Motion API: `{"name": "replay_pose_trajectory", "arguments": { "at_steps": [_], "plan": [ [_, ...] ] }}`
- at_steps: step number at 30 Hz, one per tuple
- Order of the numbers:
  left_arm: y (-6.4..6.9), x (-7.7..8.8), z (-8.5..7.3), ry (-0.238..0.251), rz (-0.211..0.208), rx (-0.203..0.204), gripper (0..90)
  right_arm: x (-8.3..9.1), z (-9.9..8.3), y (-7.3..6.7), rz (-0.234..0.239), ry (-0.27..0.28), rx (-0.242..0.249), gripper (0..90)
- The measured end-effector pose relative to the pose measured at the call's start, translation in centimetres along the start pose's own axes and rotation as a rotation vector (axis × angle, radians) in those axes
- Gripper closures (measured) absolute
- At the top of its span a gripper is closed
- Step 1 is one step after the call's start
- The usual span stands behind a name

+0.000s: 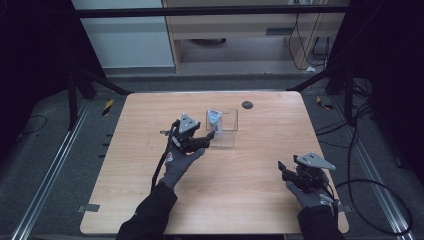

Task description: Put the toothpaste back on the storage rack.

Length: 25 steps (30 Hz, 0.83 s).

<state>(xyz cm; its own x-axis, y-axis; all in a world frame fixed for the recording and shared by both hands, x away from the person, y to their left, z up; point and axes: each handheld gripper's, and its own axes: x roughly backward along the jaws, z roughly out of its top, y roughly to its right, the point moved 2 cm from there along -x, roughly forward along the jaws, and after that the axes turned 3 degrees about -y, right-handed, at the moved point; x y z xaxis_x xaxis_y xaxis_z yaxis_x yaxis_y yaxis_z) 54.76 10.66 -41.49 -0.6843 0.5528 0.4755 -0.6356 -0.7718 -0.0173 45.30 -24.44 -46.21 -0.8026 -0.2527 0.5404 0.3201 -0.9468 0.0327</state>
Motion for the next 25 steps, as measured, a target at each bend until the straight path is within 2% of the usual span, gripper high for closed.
{"name": "replay_pose_trajectory", "arguments": {
  "at_steps": [3,8,13,17,18,19,20,23,25],
  "plan": [
    [-0.6,1.2,-0.9,-0.012,0.004,-0.015,32.5,0.1,-0.2,0.2,-0.003,-0.003,-0.002,37.9],
    [-2.3,3.9,-3.0,-0.014,0.031,0.008,31.8,0.1,-0.5,0.7,-0.021,-0.003,-0.011,36.7],
    [-3.9,6.2,-5.0,-0.019,0.055,0.049,30.4,0.1,-0.7,1.0,-0.042,0.004,-0.008,35.0],
    [-5.1,7.8,-6.9,-0.036,0.091,0.077,29.7,0.1,-1.0,1.1,-0.045,0.006,-0.018,33.7],
    [-5.4,8.1,-7.3,-0.044,0.103,0.078,29.6,0.1,-1.1,1.0,-0.045,0.004,-0.018,32.6],
    [-5.7,8.6,-8.0,-0.075,0.124,0.075,29.2,0.0,-1.2,1.0,-0.047,0.002,-0.013,32.2],
    [-5.7,8.6,-8.0,-0.075,0.124,0.075,28.9,0.0,-1.2,1.0,-0.047,0.002,-0.013,32.2],
    [-6.3,10.2,-9.2,-0.100,0.159,0.082,30.0,-0.1,-1.3,1.0,-0.047,-0.003,-0.023,31.2],
    [-6.7,11.1,-10.1,-0.093,0.178,0.092,33.5,-0.1,-1.4,1.0,-0.048,-0.002,-0.017,30.5]
  ]
}}
